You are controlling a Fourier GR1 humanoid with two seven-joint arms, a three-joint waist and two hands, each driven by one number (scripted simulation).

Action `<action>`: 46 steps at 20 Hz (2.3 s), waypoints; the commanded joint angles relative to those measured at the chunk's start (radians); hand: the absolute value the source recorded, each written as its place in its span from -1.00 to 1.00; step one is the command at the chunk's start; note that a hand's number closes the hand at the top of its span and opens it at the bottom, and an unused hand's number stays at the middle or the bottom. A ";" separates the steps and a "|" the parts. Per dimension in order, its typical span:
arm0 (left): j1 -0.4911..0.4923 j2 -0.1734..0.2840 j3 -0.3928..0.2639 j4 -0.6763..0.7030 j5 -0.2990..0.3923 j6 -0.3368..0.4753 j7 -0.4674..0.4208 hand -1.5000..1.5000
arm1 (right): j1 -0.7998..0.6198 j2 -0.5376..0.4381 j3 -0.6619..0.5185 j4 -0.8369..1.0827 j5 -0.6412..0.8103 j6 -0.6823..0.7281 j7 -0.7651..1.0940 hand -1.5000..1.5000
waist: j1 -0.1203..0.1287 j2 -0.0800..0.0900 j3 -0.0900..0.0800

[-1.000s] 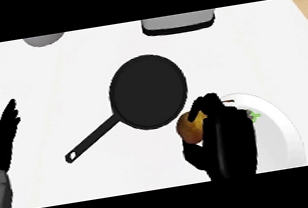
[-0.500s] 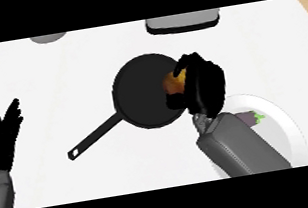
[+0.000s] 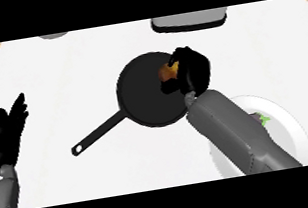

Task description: Pick the pear from the plate and place it in the pan

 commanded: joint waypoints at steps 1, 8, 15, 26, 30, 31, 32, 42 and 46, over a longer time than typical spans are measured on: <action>0.021 -0.016 -0.015 -0.012 -0.008 0.000 -0.037 0.00 | -0.084 0.002 0.004 0.174 -0.149 -0.125 -0.067 1.00 | 0.031 0.007 0.001; -0.053 -0.032 -0.031 0.042 -0.019 0.003 -0.028 0.00 | -0.085 0.002 -0.073 0.223 -0.404 -0.164 -0.286 -1.00 | 0.067 0.030 0.003; -0.092 -0.023 -0.036 0.021 -0.018 -0.011 0.012 0.00 | -0.090 0.002 -0.080 0.285 -0.545 -0.252 -0.468 -1.00 | 0.083 0.027 0.005; -0.091 -0.011 -0.017 0.043 -0.022 -0.003 0.019 0.00 | -0.115 0.002 -0.146 0.263 -0.733 -0.463 -0.708 -1.00 | 0.038 0.011 0.003; -0.044 0.007 0.022 0.048 0.006 -0.017 -0.013 0.00 | -0.092 0.002 -0.147 0.265 -0.787 -0.519 -0.740 -1.00 | -0.004 -0.004 0.000; 0.000 0.006 0.025 0.037 -0.008 0.003 -0.027 0.00 | -0.056 0.002 -0.182 0.235 -0.805 -0.512 -0.789 -1.00 | -0.013 -0.006 0.000; 0.039 0.008 0.036 0.045 -0.007 0.006 -0.063 0.00 | 0.014 0.002 -0.157 0.192 -0.808 -0.523 -0.801 -1.00 | -0.028 -0.011 0.000; 0.088 0.011 0.068 0.018 -0.001 0.015 -0.051 0.00 | 0.449 -0.135 -0.095 -0.327 -0.770 -0.414 -0.786 -1.00 | -0.096 -0.031 -0.002; 0.062 0.017 0.085 0.046 0.013 0.003 -0.059 0.00 | 0.607 -0.251 -0.016 -0.591 -0.732 -0.364 -0.659 -1.00 | -0.099 -0.029 -0.004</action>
